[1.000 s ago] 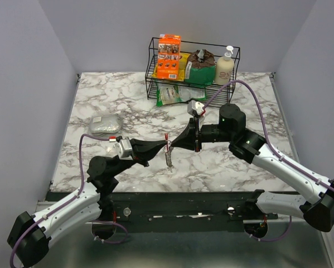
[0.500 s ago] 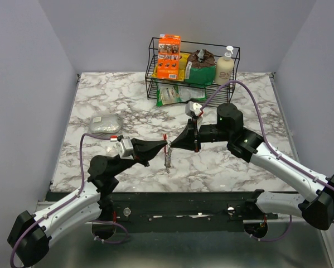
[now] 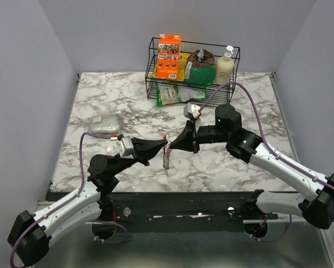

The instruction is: Put the keys on the keyring

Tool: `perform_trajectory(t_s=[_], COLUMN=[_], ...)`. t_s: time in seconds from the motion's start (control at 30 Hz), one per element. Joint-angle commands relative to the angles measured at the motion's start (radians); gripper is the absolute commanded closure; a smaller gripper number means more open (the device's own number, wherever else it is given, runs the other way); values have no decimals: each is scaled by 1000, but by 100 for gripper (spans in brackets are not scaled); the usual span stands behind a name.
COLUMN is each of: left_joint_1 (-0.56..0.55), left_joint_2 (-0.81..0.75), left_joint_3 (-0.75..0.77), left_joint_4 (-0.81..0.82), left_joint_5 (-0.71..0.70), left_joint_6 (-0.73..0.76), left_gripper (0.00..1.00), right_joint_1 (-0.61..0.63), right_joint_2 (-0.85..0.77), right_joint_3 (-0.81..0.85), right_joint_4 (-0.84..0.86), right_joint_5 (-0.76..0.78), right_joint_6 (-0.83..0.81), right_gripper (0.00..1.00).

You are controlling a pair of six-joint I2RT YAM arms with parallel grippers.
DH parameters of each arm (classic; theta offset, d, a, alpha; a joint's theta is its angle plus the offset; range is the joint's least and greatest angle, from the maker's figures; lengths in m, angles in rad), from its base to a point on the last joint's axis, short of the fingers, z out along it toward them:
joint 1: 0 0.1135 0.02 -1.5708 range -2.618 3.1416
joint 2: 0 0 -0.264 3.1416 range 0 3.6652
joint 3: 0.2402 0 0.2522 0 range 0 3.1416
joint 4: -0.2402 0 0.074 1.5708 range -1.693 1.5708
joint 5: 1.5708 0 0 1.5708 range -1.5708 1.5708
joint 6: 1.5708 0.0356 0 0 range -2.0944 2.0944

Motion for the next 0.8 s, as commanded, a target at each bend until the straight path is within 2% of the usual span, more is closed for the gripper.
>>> perform_trajectory(t_s=[0.0, 0.23, 0.6, 0.77], left_joint_1=[-4, -4, -4, -4], left_joint_2=[-1, -18, -64, -81], left_joint_3=[46, 40, 19, 16], left_joint_4=[14, -22, -65, -90], left_joint_5=[14, 20, 17, 11], left_joint_6=[0, 2, -15, -5], left_gripper=[100, 100, 100, 100], right_joint_1=[38, 40, 44, 47], right_joint_2=[21, -13, -1, -19], right_joint_3=[0, -6, -8, -20], right_joint_4=[-42, -32, -15, -3], right_joint_5=[4, 56, 21, 12], right_joint_6=[-12, -4, 8, 2], right_gripper=[100, 100, 94, 70])
